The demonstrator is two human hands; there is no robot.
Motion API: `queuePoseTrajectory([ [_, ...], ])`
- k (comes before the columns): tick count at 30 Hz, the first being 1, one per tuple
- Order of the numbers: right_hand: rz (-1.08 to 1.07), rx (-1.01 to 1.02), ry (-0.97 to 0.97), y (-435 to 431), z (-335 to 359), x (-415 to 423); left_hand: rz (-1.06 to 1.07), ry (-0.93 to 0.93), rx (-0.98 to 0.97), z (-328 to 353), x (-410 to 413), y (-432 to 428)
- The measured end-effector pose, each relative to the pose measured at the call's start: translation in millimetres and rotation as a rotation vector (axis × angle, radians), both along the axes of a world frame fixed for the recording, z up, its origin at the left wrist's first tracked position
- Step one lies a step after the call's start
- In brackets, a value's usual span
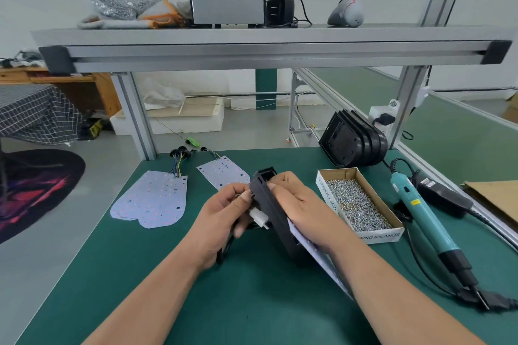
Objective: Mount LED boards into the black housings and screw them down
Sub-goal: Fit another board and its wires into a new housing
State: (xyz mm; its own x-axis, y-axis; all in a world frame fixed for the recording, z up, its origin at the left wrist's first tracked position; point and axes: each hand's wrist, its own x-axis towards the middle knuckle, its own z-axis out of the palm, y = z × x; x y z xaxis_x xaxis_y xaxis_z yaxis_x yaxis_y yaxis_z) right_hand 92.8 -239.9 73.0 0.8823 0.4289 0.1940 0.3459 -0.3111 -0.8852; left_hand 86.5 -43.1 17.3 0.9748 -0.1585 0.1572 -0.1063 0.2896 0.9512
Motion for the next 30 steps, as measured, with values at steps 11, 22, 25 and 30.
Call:
queuePoseTrajectory([
  [11, -0.220, -0.039, 0.119, -15, -19, 5, 0.206, 0.041, 0.129, 3, -3, -2],
  [22, -0.111, 0.259, 0.222, -29, -15, 12, 0.542, -0.234, 0.673, 2, -4, -5],
  [25, -0.180, 0.225, 0.104, -33, -13, 10, 0.537, -0.283, 0.840, 0, -5, -6],
  [30, -0.074, 0.263, 0.243, -34, -18, 8, 0.512, -0.223, 0.845, -1, -3, -8],
])
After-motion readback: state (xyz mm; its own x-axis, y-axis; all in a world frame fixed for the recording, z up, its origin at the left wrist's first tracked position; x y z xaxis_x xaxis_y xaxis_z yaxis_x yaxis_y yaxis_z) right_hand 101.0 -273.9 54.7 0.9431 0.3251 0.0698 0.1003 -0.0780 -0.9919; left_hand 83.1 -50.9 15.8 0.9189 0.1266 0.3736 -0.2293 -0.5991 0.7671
